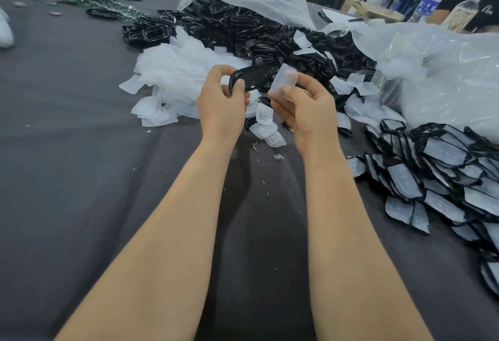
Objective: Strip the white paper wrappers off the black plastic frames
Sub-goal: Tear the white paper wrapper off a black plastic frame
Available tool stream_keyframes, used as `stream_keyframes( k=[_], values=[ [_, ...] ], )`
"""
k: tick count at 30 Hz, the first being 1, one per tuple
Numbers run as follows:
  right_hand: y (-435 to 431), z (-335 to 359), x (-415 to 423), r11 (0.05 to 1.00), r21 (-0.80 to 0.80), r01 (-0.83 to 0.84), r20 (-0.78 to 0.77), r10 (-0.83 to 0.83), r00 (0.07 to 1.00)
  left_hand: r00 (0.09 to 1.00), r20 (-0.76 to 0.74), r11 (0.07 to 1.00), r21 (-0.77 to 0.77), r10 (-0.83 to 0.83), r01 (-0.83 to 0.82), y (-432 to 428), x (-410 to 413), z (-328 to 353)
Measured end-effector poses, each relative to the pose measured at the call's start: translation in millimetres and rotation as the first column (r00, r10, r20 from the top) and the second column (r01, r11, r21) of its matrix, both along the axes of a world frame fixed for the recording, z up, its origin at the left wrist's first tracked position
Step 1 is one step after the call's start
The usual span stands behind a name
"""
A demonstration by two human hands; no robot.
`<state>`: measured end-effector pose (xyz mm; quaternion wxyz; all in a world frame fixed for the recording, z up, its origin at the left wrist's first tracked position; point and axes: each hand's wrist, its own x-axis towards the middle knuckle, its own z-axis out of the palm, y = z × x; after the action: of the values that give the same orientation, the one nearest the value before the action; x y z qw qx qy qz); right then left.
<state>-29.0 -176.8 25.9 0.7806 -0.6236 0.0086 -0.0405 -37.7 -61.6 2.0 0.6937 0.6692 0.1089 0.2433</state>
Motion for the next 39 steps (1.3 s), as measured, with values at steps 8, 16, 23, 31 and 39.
stream_keyframes(
  k=[8,16,23,31,39],
  values=[
    [-0.6,0.7,0.4,0.986,0.153,-0.069,0.010,0.068,0.998,1.000,-0.005,0.997,0.071,-0.012,0.013,-3.3,-0.9,-0.9],
    [0.3,-2.4,2.2,0.997,-0.073,-0.022,0.004,0.022,1.000,1.000,-0.022,0.996,0.092,-0.016,0.018,-2.3,-1.1,-0.1],
    [-6.1,-5.9,6.4,0.888,-0.385,0.252,0.142,-0.213,0.967,0.999,-0.026,0.996,0.088,-0.031,0.033,-2.4,-0.5,-0.6],
    [-5.9,3.7,0.9,0.994,-0.092,0.057,0.091,-0.049,0.995,0.998,-0.031,0.987,0.151,-0.054,0.058,-3.0,-2.5,1.8],
    [-1.5,-6.1,1.8,0.840,-0.500,0.211,0.287,-0.069,0.955,0.983,0.007,0.969,0.167,-0.185,0.181,-5.1,-3.5,3.8]
  ],
)
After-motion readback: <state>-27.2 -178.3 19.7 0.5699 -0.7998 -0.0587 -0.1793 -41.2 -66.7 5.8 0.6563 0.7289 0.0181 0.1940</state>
